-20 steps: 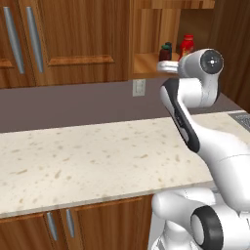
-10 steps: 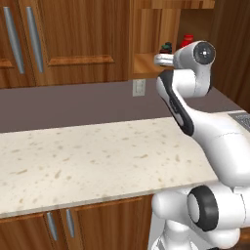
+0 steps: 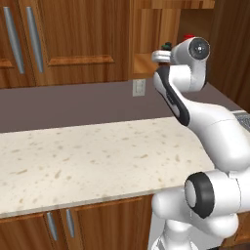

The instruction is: Collect the paprika, ketchup, and shaker from the cabinet and place them next to the stove.

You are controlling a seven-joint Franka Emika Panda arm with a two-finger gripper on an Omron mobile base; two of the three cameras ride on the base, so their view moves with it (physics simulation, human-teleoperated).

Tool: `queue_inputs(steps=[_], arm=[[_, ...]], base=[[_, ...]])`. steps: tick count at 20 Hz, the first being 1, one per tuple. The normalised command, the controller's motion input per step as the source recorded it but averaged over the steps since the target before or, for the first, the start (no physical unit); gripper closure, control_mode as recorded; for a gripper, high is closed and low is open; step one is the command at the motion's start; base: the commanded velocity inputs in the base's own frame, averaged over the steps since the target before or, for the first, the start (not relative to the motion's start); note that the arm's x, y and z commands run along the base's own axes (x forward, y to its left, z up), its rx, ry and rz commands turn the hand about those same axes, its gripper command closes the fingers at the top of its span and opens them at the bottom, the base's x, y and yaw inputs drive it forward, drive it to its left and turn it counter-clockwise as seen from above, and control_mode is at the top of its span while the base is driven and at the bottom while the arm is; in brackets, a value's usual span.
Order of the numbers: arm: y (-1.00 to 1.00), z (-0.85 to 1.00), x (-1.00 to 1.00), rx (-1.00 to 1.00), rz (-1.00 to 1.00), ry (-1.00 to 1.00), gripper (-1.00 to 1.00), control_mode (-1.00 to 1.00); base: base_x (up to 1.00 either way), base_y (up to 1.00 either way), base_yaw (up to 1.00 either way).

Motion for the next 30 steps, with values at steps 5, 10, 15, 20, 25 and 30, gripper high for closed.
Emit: queue_inputs(steps=[5,10,15,20,25,30], arm=[[0.0,0.0,0.32,0.0,0.0,0.0,-1.0,-1.0],[-0.07,0.0,0.32,0.0,0.0,0.0,-1.0,-1.0],[-0.02,0.0,0.34,0.0,0.0,0.0,-1.0,-1.0],[0.0,0.0,0.33,0.0,0.0,0.0,-1.0,-1.0],[0.0,0.0,0.26,0.0,0.0,0.0,-1.0,-1.0],[0.0,0.0,0.15,0.0,0.0,0.0,-1.0,-1.0]], base=[[0.0,0.0,0.0],[0.0,0.0,0.0],[0.0,0.0,0.0],[0.0,0.0,0.0],[0.0,0.0,0.0],[0.0,0.0,0.0]])
